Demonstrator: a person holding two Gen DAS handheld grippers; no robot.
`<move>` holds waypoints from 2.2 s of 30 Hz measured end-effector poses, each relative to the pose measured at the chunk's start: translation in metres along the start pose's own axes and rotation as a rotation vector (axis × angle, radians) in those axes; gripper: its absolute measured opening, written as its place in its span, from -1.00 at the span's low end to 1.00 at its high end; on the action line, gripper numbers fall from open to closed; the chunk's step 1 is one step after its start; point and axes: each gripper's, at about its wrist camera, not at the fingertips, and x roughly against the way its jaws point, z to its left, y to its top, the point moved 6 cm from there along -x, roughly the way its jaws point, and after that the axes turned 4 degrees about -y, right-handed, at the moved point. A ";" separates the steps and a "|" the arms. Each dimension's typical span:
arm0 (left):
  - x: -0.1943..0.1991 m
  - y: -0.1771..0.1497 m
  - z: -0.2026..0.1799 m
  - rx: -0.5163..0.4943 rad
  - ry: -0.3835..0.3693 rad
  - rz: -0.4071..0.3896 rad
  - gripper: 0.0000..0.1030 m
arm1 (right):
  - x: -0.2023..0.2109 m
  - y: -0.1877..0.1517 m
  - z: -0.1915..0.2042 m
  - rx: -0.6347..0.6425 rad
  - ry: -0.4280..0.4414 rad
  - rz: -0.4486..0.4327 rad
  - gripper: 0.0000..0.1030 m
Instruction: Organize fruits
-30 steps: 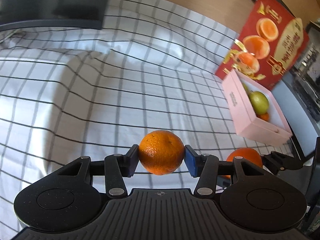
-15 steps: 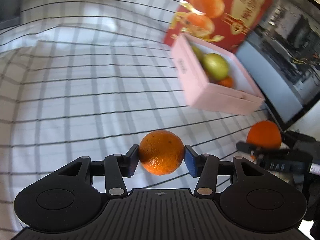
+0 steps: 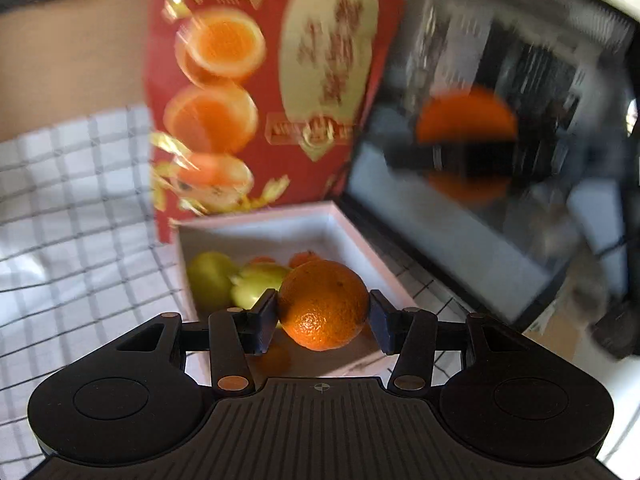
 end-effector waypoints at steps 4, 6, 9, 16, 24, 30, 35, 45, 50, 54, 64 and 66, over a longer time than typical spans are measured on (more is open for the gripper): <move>-0.049 -0.012 0.006 0.003 0.076 0.084 0.01 | -0.026 0.015 -0.005 0.024 -0.010 0.019 0.58; -0.047 -0.012 0.007 0.024 0.082 0.067 0.01 | -0.043 0.010 -0.006 0.019 0.009 0.062 0.58; -0.035 -0.007 0.006 0.014 0.098 0.051 0.01 | -0.074 -0.004 -0.006 -0.008 0.039 0.146 0.58; 0.003 -0.011 0.020 -0.015 0.193 0.033 0.01 | -0.135 -0.028 0.001 -0.136 0.081 0.296 0.58; 0.042 -0.032 0.039 0.076 0.221 0.003 0.01 | -0.174 -0.048 0.017 -0.212 0.063 0.391 0.59; 0.049 -0.062 0.055 0.187 0.210 -0.008 0.01 | -0.168 -0.057 0.010 -0.279 0.110 0.436 0.62; 0.048 -0.091 0.061 0.232 0.232 -0.007 0.01 | -0.132 -0.045 -0.004 -0.337 0.150 0.343 0.61; 0.058 -0.141 0.046 0.176 0.349 -0.093 0.01 | -0.025 -0.073 0.028 -0.029 0.147 0.082 0.61; 0.051 -0.149 0.045 0.187 0.376 -0.095 0.01 | -0.003 -0.131 0.049 0.027 0.091 0.070 0.61; 0.041 -0.157 0.048 0.222 0.373 -0.068 0.02 | -0.012 -0.161 0.066 0.116 0.093 0.112 0.61; 0.028 -0.154 0.041 0.167 0.443 -0.096 0.10 | -0.047 -0.189 0.065 0.114 0.029 0.222 0.72; 0.025 -0.154 0.038 0.136 0.464 -0.096 0.14 | -0.049 -0.191 0.065 0.113 0.011 0.208 0.81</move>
